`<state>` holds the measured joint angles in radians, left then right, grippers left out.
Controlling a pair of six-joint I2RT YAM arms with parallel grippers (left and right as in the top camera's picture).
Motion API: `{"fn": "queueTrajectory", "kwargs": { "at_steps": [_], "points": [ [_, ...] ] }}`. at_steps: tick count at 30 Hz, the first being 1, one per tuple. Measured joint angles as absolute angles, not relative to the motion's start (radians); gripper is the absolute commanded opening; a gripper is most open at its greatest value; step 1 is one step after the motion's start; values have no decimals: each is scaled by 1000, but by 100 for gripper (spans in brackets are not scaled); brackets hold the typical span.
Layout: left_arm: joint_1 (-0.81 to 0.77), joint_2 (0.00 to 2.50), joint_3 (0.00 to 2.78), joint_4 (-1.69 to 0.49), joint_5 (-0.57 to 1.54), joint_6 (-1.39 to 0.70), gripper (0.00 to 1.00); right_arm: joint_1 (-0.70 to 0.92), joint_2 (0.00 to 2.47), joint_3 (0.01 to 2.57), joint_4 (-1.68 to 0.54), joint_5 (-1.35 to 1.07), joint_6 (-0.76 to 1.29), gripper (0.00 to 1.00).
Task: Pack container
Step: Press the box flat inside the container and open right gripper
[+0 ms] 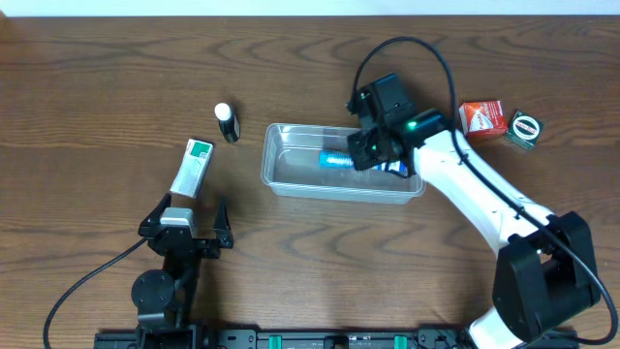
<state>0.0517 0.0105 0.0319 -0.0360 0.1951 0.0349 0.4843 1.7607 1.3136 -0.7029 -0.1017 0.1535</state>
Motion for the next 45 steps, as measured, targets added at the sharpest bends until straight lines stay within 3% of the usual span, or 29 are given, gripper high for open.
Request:
{"fn": "queueTrajectory", "kwargs": {
  "at_steps": [16,20,22,25,26,31,33,36,42,44,45],
  "points": [
    [52,10,32,-36,195,35,98,515,1761,1314,-713,-118,154,1],
    [52,10,32,-36,195,35,98,515,1761,1314,-713,-138,161,25],
    [52,10,32,-36,195,35,98,515,1761,1314,-713,-155,169,48],
    [52,10,32,-36,195,35,98,515,1761,1322,-715,-191,162,91],
    [52,10,32,-36,195,35,98,515,1761,1331,-715,-212,150,99],
    [52,10,32,-36,195,35,98,515,1761,1384,-643,-360,109,99],
    [52,10,32,-36,195,35,98,515,1761,1390,-586,-412,122,89],
    [52,10,32,-36,195,35,98,519,1761,1392,-538,-457,150,70],
    [52,10,32,-36,195,35,98,582,1761,1392,-540,-408,226,15],
    [52,11,32,-36,195,35,98,619,1765,1392,-540,-375,270,3],
    [52,11,32,-36,195,35,98,635,1770,1393,-539,-352,293,1]
  ]
}}
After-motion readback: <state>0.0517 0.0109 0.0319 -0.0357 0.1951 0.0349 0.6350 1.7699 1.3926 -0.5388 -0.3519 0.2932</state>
